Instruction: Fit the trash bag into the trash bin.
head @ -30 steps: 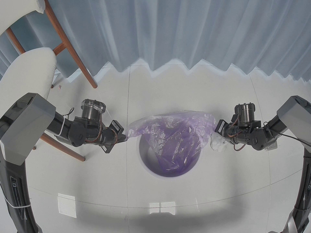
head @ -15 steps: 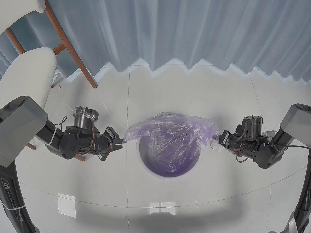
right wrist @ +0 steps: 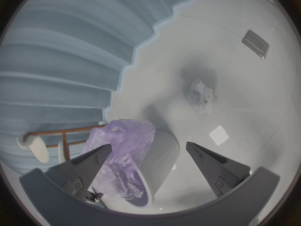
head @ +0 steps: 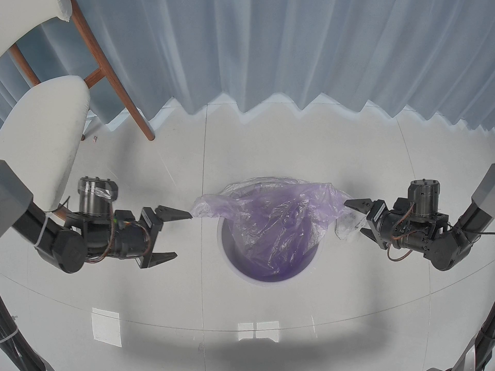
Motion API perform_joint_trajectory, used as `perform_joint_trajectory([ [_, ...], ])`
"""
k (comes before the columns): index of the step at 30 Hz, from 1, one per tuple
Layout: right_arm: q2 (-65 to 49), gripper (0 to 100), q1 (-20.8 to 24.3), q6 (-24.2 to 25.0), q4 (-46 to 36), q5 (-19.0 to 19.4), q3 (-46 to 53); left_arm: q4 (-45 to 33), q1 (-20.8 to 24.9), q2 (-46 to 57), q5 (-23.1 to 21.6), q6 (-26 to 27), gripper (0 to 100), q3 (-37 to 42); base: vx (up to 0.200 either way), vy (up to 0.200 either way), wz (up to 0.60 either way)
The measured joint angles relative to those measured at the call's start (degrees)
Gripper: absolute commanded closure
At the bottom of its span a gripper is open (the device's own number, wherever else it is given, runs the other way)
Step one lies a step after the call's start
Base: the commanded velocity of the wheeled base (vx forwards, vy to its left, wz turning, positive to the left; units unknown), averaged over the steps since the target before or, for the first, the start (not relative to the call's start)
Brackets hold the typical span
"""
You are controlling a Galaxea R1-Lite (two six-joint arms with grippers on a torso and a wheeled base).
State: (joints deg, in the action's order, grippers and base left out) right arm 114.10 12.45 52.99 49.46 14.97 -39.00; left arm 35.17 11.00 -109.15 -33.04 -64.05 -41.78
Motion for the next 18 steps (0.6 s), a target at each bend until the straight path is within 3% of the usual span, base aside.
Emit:
perform_joint_trajectory([
  [3, -1.87, 0, -0.9, 2.93, -4.0, 0.77, -0.55, 1.23, -3.39, 2.55, -2.88, -1.99, 0, 1.45, 0.0, 0.0, 0.0],
  [8, -4.16, 0, -1.71, 7.35, -10.31, 1.28, -4.63, 2.35, -7.01, 5.29, -4.62, -10.92, 0, -0.74, 0.0, 0.0, 0.0],
  [12, -5.12, 0, -0.95, 9.19, -19.27, 1.37, -9.81, 2.33, -5.55, 5.99, -4.82, -15.63, 0, -4.25, 0.0, 0.0, 0.0],
  [18, -5.39, 0, 1.11, 12.29, -33.96, 1.32, -20.07, 0.51, -0.33, 5.22, -4.68, -17.63, 0, -8.33, 0.0, 0.0, 0.0],
])
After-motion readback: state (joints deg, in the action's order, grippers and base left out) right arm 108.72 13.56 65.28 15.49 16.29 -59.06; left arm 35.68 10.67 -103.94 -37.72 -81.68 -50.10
